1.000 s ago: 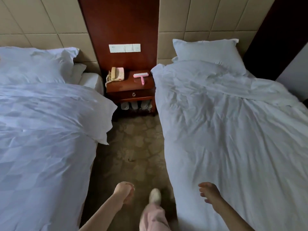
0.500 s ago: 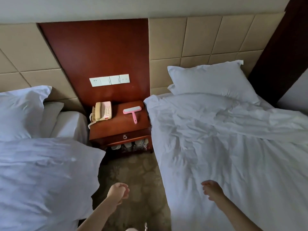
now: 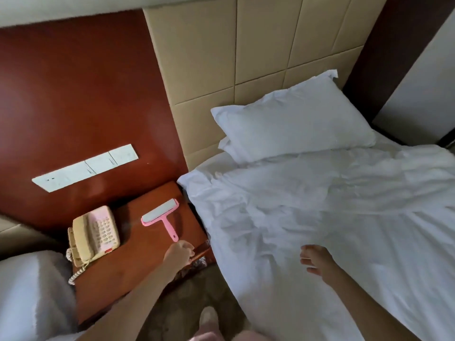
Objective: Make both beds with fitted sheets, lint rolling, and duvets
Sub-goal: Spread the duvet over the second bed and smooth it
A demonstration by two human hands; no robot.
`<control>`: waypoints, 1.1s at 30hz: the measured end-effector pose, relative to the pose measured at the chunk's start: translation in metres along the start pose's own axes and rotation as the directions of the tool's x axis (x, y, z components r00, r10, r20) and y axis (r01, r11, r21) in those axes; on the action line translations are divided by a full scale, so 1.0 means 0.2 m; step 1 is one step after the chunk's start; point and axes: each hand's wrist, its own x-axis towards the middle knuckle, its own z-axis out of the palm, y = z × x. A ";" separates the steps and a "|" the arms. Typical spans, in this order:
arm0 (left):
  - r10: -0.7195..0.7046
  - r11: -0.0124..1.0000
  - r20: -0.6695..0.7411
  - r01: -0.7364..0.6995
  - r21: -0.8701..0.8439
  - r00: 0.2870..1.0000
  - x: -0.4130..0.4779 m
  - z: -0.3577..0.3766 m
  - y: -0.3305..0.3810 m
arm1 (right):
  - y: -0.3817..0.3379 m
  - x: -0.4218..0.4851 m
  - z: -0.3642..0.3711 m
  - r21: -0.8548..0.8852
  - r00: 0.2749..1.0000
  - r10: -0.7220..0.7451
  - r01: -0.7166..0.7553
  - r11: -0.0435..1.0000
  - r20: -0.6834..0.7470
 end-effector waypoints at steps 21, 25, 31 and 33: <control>0.169 0.496 0.393 -0.422 0.759 0.904 1.37 0.38 1.06 | -0.71 1.12 0.07 0.761 0.915 0.403 -0.262 0.593 0.002; 0.168 0.181 0.380 -0.407 0.895 0.910 1.49 0.45 1.02 | -0.71 1.24 0.09 0.832 0.893 0.447 -0.283 0.478 0.047; 0.369 -0.002 0.461 -0.495 0.869 0.807 1.64 0.31 1.06 | -0.84 1.26 0.18 0.903 0.916 0.374 -0.032 0.428 -0.145; 0.415 0.015 0.455 -0.506 0.863 0.788 1.66 0.23 1.08 | -1.01 1.20 0.21 0.890 0.939 0.268 0.075 0.451 -0.214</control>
